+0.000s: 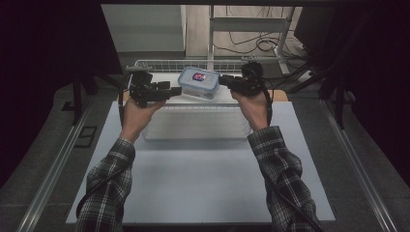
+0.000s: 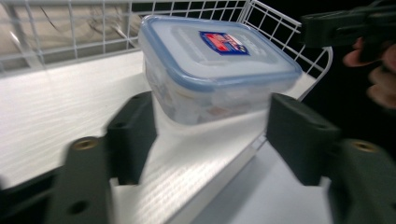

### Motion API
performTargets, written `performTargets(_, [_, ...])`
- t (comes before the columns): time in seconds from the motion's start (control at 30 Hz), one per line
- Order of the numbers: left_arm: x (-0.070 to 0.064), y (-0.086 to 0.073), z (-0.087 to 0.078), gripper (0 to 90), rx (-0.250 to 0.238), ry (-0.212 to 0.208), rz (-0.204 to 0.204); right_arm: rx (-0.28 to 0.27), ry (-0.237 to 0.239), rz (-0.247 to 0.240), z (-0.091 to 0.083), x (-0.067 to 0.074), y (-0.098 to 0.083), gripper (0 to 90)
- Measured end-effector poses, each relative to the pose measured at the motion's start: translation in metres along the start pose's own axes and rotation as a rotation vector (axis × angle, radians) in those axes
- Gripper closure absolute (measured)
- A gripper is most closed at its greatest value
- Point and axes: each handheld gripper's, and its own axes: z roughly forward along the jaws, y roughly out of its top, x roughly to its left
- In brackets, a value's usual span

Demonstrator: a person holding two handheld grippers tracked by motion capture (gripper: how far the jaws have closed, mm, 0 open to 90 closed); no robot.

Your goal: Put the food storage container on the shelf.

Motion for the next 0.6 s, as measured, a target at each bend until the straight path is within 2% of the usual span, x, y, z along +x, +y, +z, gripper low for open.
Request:
performTargets(0.07, [-0.011,-0.009,-0.006,20.6,-0.018,0.016,0.060,0.000,0.016,-0.034,-0.007,0.010,-0.006,88.9])
performTargets(0.1, [-0.017,-0.015,-0.009,16.0,-0.022,0.035,0.086,0.015,0.032,-0.053,-0.010,0.019,-0.015,89.2])
performTargets(0.17, [-0.029,-0.028,-0.016,13.4,-0.023,0.053,0.127,0.020,0.042,-0.061,-0.010,0.022,-0.018,89.3])
performTargets(0.27, [-0.044,-0.050,-0.025,7.1,-0.026,0.039,0.146,0.058,0.050,-0.104,-0.004,0.032,-0.031,89.3])
performTargets(0.37, [-0.058,-0.074,-0.031,2.6,-0.008,0.036,0.172,0.091,0.031,-0.113,0.012,0.033,-0.039,89.3])
performTargets(0.47, [-0.070,-0.100,-0.036,1.6,0.017,0.026,0.189,0.095,0.016,-0.113,0.019,0.031,-0.039,89.3])
performTargets(0.6, [-0.078,-0.135,-0.046,0.3,0.023,0.001,0.168,0.098,-0.015,-0.105,0.024,0.025,-0.039,89.3])
